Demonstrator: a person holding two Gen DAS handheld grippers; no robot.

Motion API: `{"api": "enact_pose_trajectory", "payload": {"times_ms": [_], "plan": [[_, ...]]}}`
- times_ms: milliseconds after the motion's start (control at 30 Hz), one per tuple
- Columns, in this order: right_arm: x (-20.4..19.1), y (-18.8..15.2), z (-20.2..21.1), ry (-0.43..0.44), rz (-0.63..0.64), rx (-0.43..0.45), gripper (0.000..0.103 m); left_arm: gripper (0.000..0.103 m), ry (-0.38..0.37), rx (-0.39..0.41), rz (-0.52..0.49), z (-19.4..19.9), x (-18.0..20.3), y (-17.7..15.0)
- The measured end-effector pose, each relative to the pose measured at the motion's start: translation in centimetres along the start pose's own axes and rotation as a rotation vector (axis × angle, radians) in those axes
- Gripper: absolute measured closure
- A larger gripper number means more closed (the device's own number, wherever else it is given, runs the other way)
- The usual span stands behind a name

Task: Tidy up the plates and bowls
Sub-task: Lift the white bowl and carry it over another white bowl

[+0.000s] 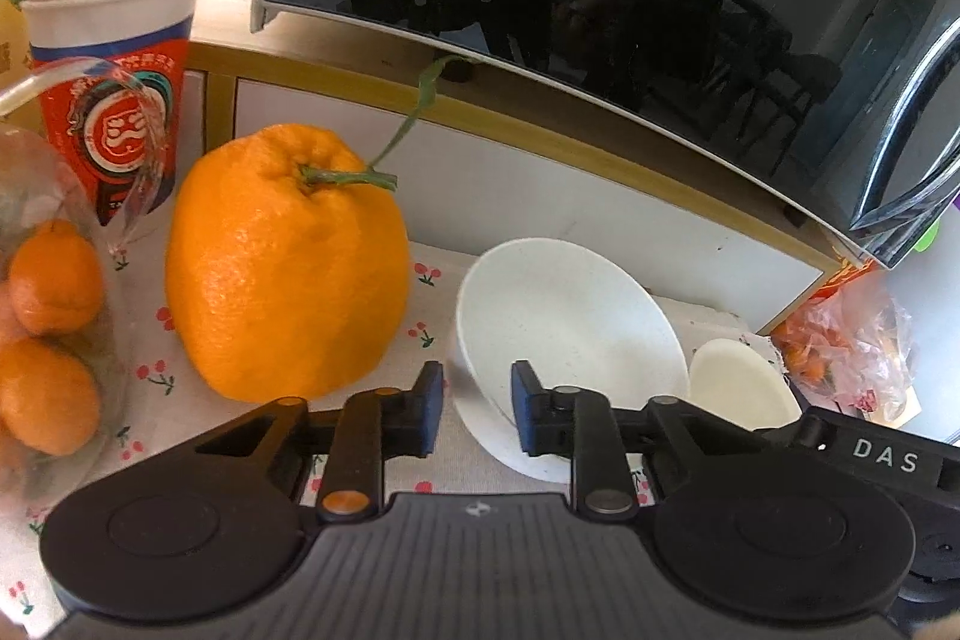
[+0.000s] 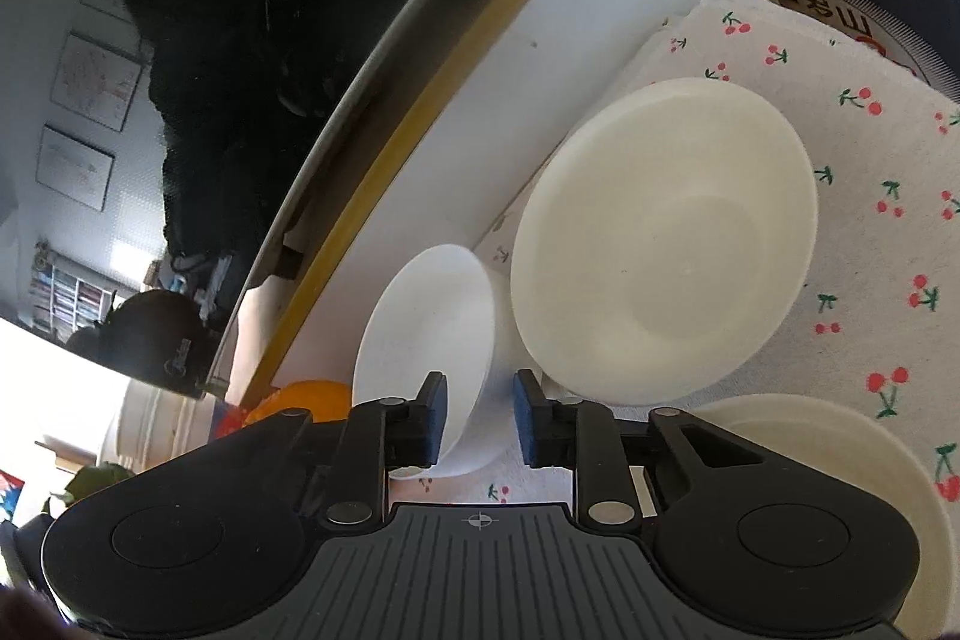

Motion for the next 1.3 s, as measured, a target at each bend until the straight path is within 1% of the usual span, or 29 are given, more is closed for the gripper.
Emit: {"api": "enact_pose_trajectory", "payload": {"times_ms": [67, 200, 300, 367, 567, 767, 933, 1067, 1300], "plan": [[0.1, 0.0, -0.2, -0.001, 0.004, 0.008, 0.086, 0.084, 0.010, 0.007, -0.012, 0.1, 0.2, 0.1], [0.1, 0.1, -0.1, -0.002, 0.008, 0.007, 0.088, 0.089, 0.019, 0.005, -0.006, 0.7, 0.0, 0.2], [-0.2, 0.0, 0.4, 0.004, 0.013, 0.012, 0.089, 0.090, 0.017, 0.008, 0.011, 0.8, 0.2, 0.4], [-0.6, -0.1, 1.0, 0.010, 0.018, 0.019, 0.089, 0.090, 0.018, 0.013, 0.015, 1.5, 0.2, 0.5], [-2.0, -1.0, 3.3, 0.023, 0.047, 0.023, 0.089, 0.091, 0.021, 0.031, -0.003, 4.9, 0.6, 0.9], [-3.5, -1.8, 6.8, 0.044, 0.080, 0.036, 0.089, 0.091, 0.003, 0.048, 0.007, 8.9, 0.8, 0.8], [-4.4, -3.0, 9.8, 0.048, 0.119, 0.051, 0.089, 0.091, -0.012, 0.058, 0.016, 11.7, 1.2, -0.1], [-4.5, -4.4, 12.0, 0.044, 0.141, 0.057, 0.089, 0.091, -0.026, 0.057, 0.024, 13.1, 1.9, -1.1], [-2.7, -6.1, 15.3, 0.023, 0.157, 0.059, 0.089, 0.091, -0.064, 0.031, 0.022, 14.8, 3.2, -3.6]]}}
Point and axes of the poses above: each gripper's, at about its wrist camera, not at the fingertips, and z roughly against the way its jaws point, x to its right, y to its top, the point moved 6 cm from there along -z, roughly the way its jaws point, and after that the axes turned 13 degrees about -y, right-handed, at the moved point
